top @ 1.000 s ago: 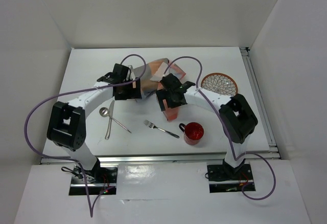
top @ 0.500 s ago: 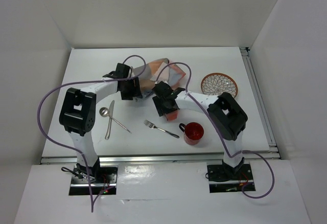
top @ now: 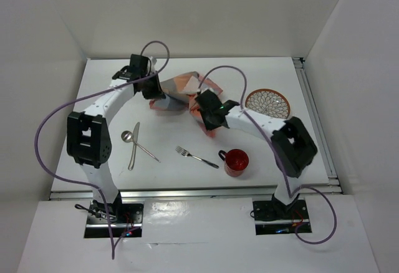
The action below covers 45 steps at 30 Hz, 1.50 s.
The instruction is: Set the dinner table for one person
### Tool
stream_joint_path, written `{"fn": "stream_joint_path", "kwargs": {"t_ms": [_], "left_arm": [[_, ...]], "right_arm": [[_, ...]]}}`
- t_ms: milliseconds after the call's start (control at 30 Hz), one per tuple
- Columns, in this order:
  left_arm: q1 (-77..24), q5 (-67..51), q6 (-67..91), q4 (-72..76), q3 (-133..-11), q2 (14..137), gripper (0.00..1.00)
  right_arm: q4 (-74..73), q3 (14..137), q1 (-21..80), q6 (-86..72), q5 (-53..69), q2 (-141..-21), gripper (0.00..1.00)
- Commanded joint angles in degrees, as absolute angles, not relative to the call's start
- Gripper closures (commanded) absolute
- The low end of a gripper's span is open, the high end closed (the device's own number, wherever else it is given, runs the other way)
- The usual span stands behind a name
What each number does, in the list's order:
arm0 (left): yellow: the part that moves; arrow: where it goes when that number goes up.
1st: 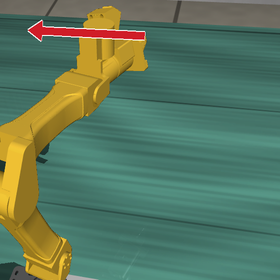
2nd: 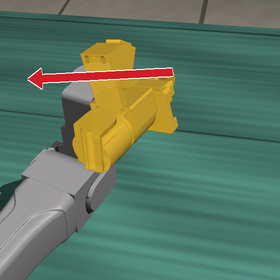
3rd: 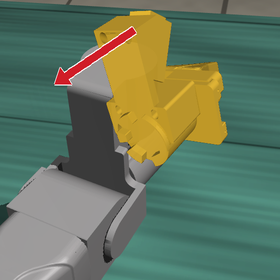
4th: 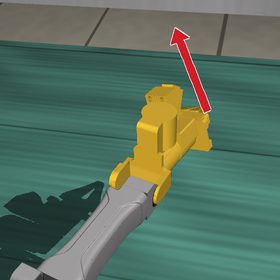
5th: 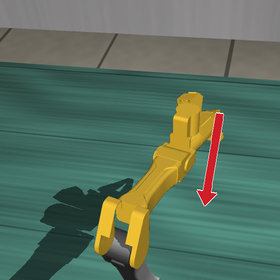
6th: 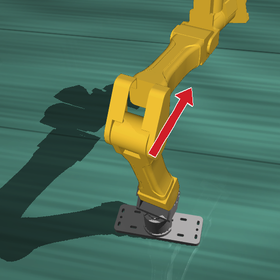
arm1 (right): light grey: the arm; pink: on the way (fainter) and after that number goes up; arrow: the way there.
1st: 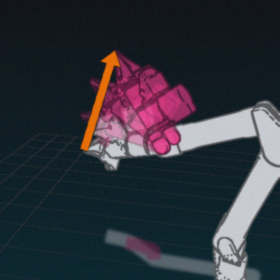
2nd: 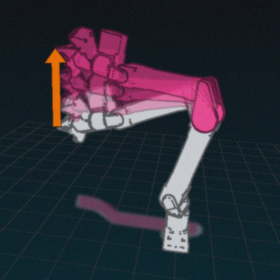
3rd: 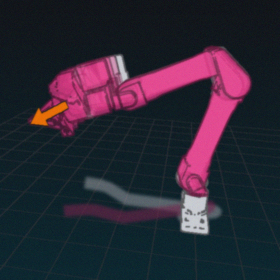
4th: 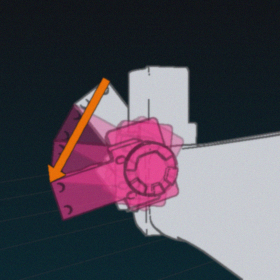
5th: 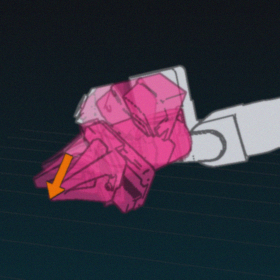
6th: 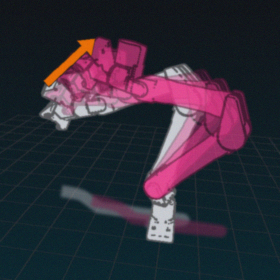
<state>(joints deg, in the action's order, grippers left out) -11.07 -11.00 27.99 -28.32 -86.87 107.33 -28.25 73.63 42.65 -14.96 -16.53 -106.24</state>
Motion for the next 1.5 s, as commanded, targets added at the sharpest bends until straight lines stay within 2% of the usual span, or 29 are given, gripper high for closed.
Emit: {"fn": "stream_joint_path", "kwargs": {"t_ms": [0, 200, 367, 500, 533, 567, 600, 700, 767, 800, 867, 933, 1000, 1033, 1067, 1167, 1333, 1467], "left_arm": [[-9.8, -11.8, 24.9, -33.0, -94.0, 100.7, 1.0], [-5.6, -13.0, 24.9, -40.0, -104.2, 100.8, 1.0], [-3.0, -11.3, 26.0, -43.5, -106.1, 104.6, 1.0], [-0.4, -9.9, 28.3, -47.0, -103.3, 107.7, 0.36], [-0.4, -9.1, 29.0, -47.0, -101.6, 106.4, 0.08], [-0.4, -7.4, 29.0, -46.4, -99.9, 105.1, 0.01], [0.1, -7.4, 29.6, -45.3, -96.1, 103.8, 0.0], [1.3, -4.5, 31.2, -45.3, -89.1, 98.5, 0.1], [1.8, -2.9, 33.3, -45.3, -85.1, 96.3, 0.25], [1.8, -2.9, 33.3, -45.3, -80.6, 94.4, 0.44], [1.8, -2.9, 35.5, -44.6, -75.8, 92.7, 0.66], [2.4, -6.5, 35.5, -41.1, -69.5, 91.9, 0.73], [2.4, -7.8, 36.6, -38.3, -67.2, 91.4, 0.64], [2.4, -7.8, 36.6, -37.5, -66.5, 91.9, 0.55], [1.8, -7.8, 37.3, -36.4, -65.7, 91.9, 0.41], [1.8, -7.8, 37.9, -34.0, -65.7, 95.5, 0.31], [1.8, -7.8, 37.9, -31.8, -66.9, 100.8, 0.3], [0.6, -6.6, 37.9, -31.3, -69.0, 104.1, 0.34]], "right_arm": [[-27.9, 77.9, 37.6, -10.1, -13.9, -92.7, 1.0], [-28.4, 79.9, 26.6, -8.6, -0.6, -83.8, 1.0], [-27.9, 73.0, 20.8, -10.6, 6.8, -82.7, 1.0], [-27.9, 67.2, 20.8, -15.1, 10.1, -84.7, 1.0], [-29.0, 66.3, 20.8, -16.1, 10.9, -85.3, 1.0], [-29.0, 64.1, 21.4, -17.1, 10.2, -85.9, 1.0], [-29.0, 62.8, 21.4, -18.8, 10.2, -85.9, 1.0], [-27.7, 59.9, 21.4, -20.8, 11.5, -85.2, 1.0], [-27.7, 59.9, 21.4, -20.8, 11.5, -85.2, 1.0], [-27.7, 59.9, 21.4, -20.8, 10.9, -85.2, 1.0], [-27.7, 60.5, 21.4, -20.8, 10.9, -85.2, 1.0], [-27.7, 61.1, 21.4, -20.8, 10.9, -85.9, 1.0], [-27.7, 62.3, 21.4, -20.8, 10.9, -87.2, 1.0], [-27.7, 62.3, 21.4, -20.8, 10.9, -87.2, 1.0], [-27.7, 62.3, 21.4, -20.8, 10.9, -87.8, 1.0], [-27.7, 63.5, 21.4, -20.8, 10.9, -88.5, 1.0], [-27.7, 65.2, 21.4, -20.8, 9.8, -89.0, 1.0], [-27.7, 65.2, 21.4, -20.3, 9.8, -89.0, 1.0]]}}
